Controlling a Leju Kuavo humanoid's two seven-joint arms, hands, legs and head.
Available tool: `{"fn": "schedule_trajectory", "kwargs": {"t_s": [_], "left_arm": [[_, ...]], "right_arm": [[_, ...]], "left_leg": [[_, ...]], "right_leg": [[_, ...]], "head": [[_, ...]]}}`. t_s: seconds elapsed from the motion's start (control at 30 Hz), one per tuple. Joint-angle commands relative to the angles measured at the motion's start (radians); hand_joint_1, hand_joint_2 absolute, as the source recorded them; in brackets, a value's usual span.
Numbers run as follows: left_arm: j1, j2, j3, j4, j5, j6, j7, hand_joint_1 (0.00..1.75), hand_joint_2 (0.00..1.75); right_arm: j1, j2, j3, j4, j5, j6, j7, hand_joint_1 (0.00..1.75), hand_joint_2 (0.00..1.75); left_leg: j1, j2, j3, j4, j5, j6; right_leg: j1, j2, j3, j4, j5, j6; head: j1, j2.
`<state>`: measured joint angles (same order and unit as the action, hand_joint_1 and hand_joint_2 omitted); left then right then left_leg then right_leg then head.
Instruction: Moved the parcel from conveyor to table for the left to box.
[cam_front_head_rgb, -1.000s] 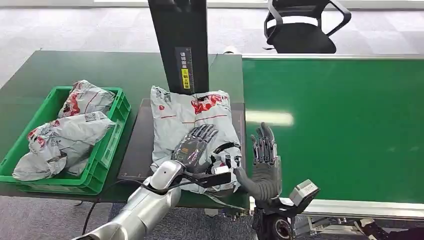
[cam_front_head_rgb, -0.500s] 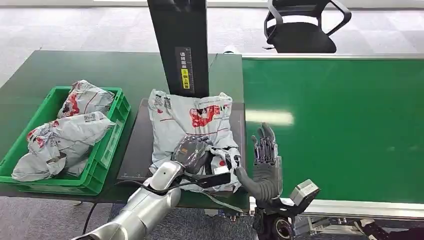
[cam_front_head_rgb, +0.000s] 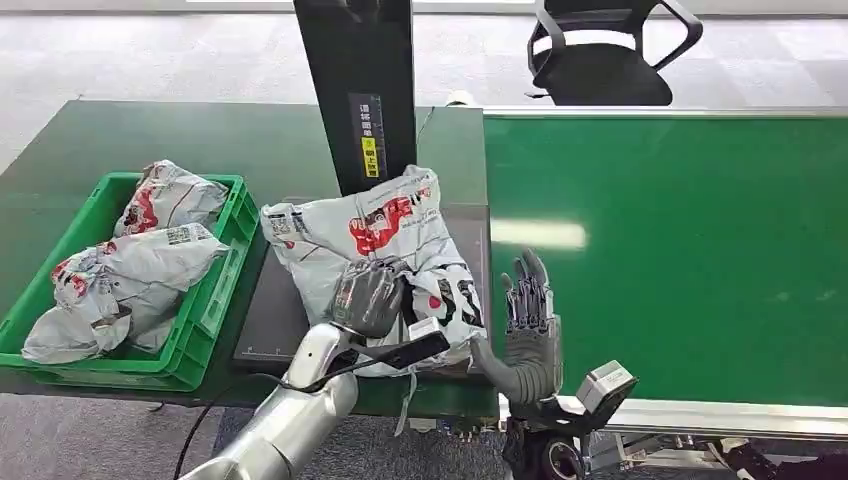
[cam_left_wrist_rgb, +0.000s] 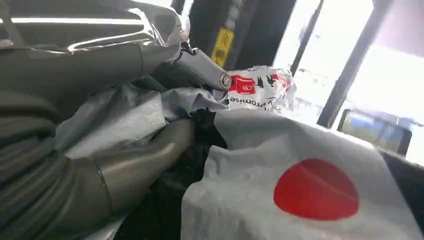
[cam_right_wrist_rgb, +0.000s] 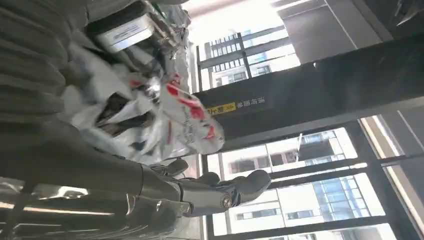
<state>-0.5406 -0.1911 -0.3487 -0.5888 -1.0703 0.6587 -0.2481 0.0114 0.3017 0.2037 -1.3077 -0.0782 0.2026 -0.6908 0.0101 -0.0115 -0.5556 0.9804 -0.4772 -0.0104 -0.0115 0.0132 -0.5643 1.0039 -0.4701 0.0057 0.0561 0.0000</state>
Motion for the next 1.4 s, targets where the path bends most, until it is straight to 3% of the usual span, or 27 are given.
{"fn": "schedule_trajectory", "kwargs": {"t_s": [0.03, 0.27, 0.37, 0.53, 0.57, 0.73, 0.97, 1.0, 1.07, 1.2, 1.3, 1.4], "left_arm": [[0.146, -0.003, 0.157, -0.392, 0.132, 0.039, -0.223, 1.75, 1.75], [0.153, 0.001, 0.152, -0.4, 0.136, 0.039, -0.223, 1.75, 1.75], [0.211, -0.04, 0.298, -0.6, 0.194, 0.039, -0.367, 1.75, 1.75], [0.267, 0.032, 0.382, -0.881, 0.319, 0.039, -0.398, 1.69, 1.75], [0.264, 0.046, 0.398, -0.911, 0.346, 0.039, -0.399, 1.75, 1.75], [0.156, 0.185, 0.442, -0.94, 0.453, 0.039, -0.338, 1.73, 1.75], [0.151, 0.189, 0.44, -0.937, 0.455, 0.039, -0.335, 1.73, 1.75], [0.156, 0.158, 0.464, -0.947, 0.438, 0.039, -0.356, 1.71, 1.75], [0.088, 0.216, 0.502, -0.921, 0.467, 0.039, -0.34, 1.69, 1.75], [-0.12, 0.404, 0.505, -0.717, 0.442, 0.035, -0.189, 1.69, 1.75], [-0.287, 0.466, 0.498, -0.466, 0.296, 0.039, -0.104, 1.66, 1.75], [-0.342, 0.467, 0.521, -0.268, 0.175, 0.039, -0.049, 1.66, 1.75]], "right_arm": [[-0.016, -0.009, -0.004, 0.037, -0.004, -0.017, 0.001, 0.0, 1.75], [-0.02, -0.009, -0.004, 0.037, -0.005, -0.017, 0.001, 0.0, 1.75], [-0.026, -0.011, 0.0, 0.039, -0.01, -0.025, 0.0, 0.0, 1.75], [-0.044, -0.016, 0.0, 0.059, -0.024, -0.029, -0.001, 0.0, 1.75], [-0.047, -0.017, -0.001, 0.062, -0.026, -0.027, -0.002, 0.0, 1.75], [-0.041, -0.019, -0.005, 0.052, -0.029, -0.024, -0.003, 0.0, 1.75], [-0.04, -0.019, -0.005, 0.052, -0.029, -0.023, -0.003, 0.0, 1.75], [-0.039, -0.019, -0.005, 0.051, -0.029, -0.024, -0.003, 0.0, 1.75], [-0.026, -0.023, -0.005, 0.044, -0.03, -0.018, -0.004, 0.0, 1.75], [-0.009, -0.021, -0.01, 0.031, -0.024, 0.003, -0.006, 0.0, 1.75], [-0.01, -0.019, -0.01, 0.031, -0.018, 0.017, -0.002, 0.0, 1.75], [-0.011, -0.018, -0.012, 0.031, -0.014, 0.025, 0.002, 0.0, 1.75]], "left_leg": [[0.0, 0.003, -0.001, 0.0, 0.0, 0.001], [0.0, 0.001, -0.002, 0.0, 0.0, 0.0], [0.001, 0.003, -0.003, 0.0, 0.0, 0.001], [0.001, 0.006, -0.003, 0.0, -0.001, 0.0], [0.001, 0.005, -0.003, 0.0, -0.001, 0.0], [0.002, 0.006, -0.004, 0.0, 0.0, 0.0], [0.002, 0.003, -0.004, 0.0, 0.0, 0.0], [0.002, 0.002, -0.004, 0.0, 0.0, 0.0], [0.002, 0.002, -0.004, 0.0, 0.0, 0.0], [0.002, -0.001, -0.006, 0.001, 0.001, -0.001], [0.002, -0.002, -0.005, 0.001, 0.002, -0.001], [0.004, -0.003, -0.004, 0.0, 0.004, -0.003]], "right_leg": [[0.001, 0.001, -0.001, -0.001, 0.001, 0.0], [0.0, 0.0, -0.002, -0.001, 0.0, 0.0], [0.001, 0.001, -0.003, -0.001, 0.001, 0.0], [0.001, 0.004, -0.004, 0.0, 0.001, -0.001], [0.001, 0.004, -0.004, 0.0, 0.001, -0.001], [0.002, 0.004, -0.005, 0.0, 0.001, -0.001], [0.002, 0.0, -0.003, -0.001, 0.001, 0.0], [0.002, 0.0, -0.004, 0.0, 0.0, 0.0], [0.003, -0.001, -0.003, -0.002, 0.0, 0.0], [0.003, -0.003, -0.005, 0.001, 0.0, -0.001], [0.003, -0.004, -0.005, 0.001, 0.0, -0.002], [0.005, -0.005, -0.004, 0.0, 0.001, -0.002]], "head": [[0.0, 0.0], [0.0, 0.0], [0.0, 0.0], [0.0, 0.0], [0.0, 0.0], [0.0, 0.0], [0.0, 0.0], [0.0, 0.0], [0.0, 0.0], [0.001, 0.0], [0.0, 0.0], [0.0, 0.0]]}}
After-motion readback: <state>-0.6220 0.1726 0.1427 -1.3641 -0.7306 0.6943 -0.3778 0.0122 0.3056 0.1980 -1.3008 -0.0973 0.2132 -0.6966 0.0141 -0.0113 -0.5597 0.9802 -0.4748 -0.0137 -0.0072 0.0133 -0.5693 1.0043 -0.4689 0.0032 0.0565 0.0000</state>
